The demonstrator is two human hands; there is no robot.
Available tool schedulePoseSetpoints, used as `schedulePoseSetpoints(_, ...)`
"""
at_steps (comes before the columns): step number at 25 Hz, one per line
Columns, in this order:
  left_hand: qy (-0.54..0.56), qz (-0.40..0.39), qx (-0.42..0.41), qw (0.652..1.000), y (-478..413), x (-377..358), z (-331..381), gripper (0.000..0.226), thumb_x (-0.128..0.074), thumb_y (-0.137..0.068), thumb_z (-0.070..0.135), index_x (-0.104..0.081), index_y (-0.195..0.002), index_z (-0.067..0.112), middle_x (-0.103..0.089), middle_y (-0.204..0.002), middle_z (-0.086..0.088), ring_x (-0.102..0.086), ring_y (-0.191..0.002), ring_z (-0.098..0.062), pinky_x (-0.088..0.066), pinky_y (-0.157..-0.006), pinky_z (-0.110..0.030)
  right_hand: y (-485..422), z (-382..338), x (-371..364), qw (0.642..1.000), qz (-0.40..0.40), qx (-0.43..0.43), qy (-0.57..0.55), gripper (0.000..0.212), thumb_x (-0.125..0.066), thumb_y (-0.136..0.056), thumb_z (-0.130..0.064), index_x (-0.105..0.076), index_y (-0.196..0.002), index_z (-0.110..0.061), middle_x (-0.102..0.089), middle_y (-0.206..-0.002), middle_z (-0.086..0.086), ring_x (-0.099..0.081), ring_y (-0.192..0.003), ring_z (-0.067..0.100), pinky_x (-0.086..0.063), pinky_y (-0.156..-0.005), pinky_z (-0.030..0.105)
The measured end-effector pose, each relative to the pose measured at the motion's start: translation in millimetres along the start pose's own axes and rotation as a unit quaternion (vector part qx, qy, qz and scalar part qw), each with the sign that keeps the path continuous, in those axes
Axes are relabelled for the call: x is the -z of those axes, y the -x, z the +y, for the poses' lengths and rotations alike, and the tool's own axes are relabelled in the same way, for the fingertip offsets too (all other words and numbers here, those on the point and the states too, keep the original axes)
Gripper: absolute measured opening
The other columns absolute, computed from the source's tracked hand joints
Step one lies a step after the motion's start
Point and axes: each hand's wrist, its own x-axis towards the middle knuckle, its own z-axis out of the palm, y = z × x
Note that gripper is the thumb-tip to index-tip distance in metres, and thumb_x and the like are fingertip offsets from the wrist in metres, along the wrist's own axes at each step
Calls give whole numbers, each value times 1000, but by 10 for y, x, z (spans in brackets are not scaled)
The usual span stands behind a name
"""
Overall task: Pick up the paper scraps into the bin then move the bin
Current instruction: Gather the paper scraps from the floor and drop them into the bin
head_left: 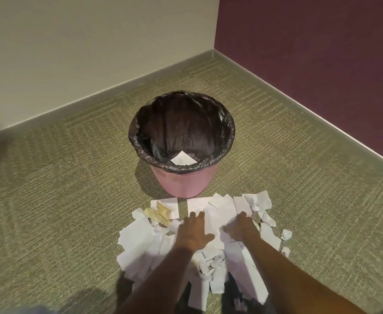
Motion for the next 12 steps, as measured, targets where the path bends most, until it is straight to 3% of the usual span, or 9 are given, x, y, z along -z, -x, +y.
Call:
schedulePoseSetpoints(3, 51, 20, 34, 998, -132, -186, 95, 78, -59, -84, 53, -25, -145, 18, -40, -138, -12, -39, -130, -34, -41, -101, -49, -118, 13, -106, 999, 25, 8, 23, 58, -59, -89, -35, -40, -132, -2, -53, -130, 15, -55, -122, 32, -48, -100, 39)
schedulePoseSetpoints(6, 147, 62, 73, 985, -221, -292, 141, 77, -59, -85, 52, -24, -144, 18, -40, -139, -13, -38, -132, -33, -42, -99, -48, -189, -46, -111, 998, 52, -2, -47, 55, -63, -87, -32, -43, -128, -2, -57, -126, 18, -58, -117, 35, -50, -96, 41)
schedulePoseSetpoints(12, 234, 93, 66, 966, -321, -378, 68, 94, -79, -72, 23, -22, -146, 21, -46, -140, -9, -47, -128, -29, -45, -101, -43, -303, -16, -175, 997, 53, 0, -61, 58, -70, -84, -25, -41, -127, 0, -60, -123, 16, -61, -115, 33, -52, -90, 37)
